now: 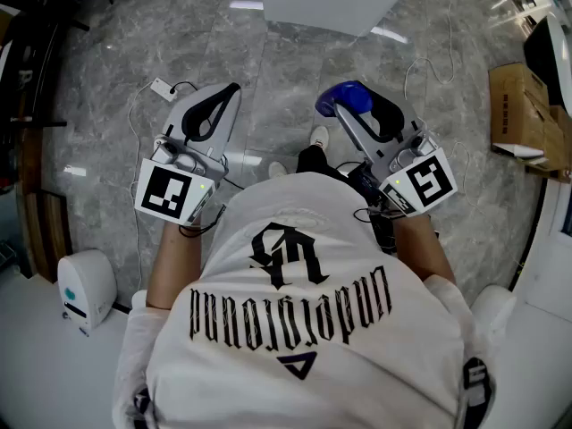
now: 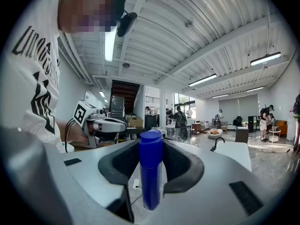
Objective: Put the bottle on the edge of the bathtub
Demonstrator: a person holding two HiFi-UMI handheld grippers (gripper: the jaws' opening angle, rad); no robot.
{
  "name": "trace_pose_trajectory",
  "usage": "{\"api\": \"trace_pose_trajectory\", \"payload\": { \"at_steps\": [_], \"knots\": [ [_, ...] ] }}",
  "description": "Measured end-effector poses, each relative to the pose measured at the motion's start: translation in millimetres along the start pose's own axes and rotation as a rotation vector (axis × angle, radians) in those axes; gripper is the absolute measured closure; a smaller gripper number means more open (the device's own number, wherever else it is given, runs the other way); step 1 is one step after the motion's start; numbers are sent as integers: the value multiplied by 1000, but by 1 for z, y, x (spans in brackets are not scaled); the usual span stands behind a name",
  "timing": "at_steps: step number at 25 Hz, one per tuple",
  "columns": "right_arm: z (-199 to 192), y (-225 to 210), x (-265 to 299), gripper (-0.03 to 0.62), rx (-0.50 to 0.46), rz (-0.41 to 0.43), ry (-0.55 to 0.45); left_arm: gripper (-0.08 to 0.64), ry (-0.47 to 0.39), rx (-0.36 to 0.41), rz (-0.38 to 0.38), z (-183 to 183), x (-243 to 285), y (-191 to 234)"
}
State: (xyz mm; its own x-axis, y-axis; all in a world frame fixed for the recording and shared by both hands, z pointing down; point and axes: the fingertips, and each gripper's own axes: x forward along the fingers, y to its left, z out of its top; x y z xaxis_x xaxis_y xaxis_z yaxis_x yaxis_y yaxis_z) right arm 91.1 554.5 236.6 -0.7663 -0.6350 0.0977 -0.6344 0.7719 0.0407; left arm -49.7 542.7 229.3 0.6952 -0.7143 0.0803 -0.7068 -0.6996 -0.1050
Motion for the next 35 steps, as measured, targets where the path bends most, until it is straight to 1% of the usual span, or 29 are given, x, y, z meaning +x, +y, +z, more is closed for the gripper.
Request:
{"api": "trace_pose_trajectory", "payload": {
  "at_steps": [3, 8, 18, 22, 26, 35],
  "knots": [
    [2, 2, 5, 439, -8, 3, 6, 545, -12, -17, -14, 0, -2, 1],
    [4, 2, 6, 439, -16, 5, 12, 545, -23, -44, -14, -1, -2, 3],
    [-1, -24, 2, 439, -14, 4, 26, 545, -3, -51, -11, -7, 20, 4],
    [-8, -50, 2, 439, -2, -5, 33, 545, 16, -56, -7, -12, 41, 9],
    [-13, -85, 2, 439, 12, -8, 38, 545, 41, -58, 2, -16, 73, 18],
    [-18, -191, 1, 439, 16, -12, 23, 545, 59, -52, -14, -10, 182, 22]
  ]
}}
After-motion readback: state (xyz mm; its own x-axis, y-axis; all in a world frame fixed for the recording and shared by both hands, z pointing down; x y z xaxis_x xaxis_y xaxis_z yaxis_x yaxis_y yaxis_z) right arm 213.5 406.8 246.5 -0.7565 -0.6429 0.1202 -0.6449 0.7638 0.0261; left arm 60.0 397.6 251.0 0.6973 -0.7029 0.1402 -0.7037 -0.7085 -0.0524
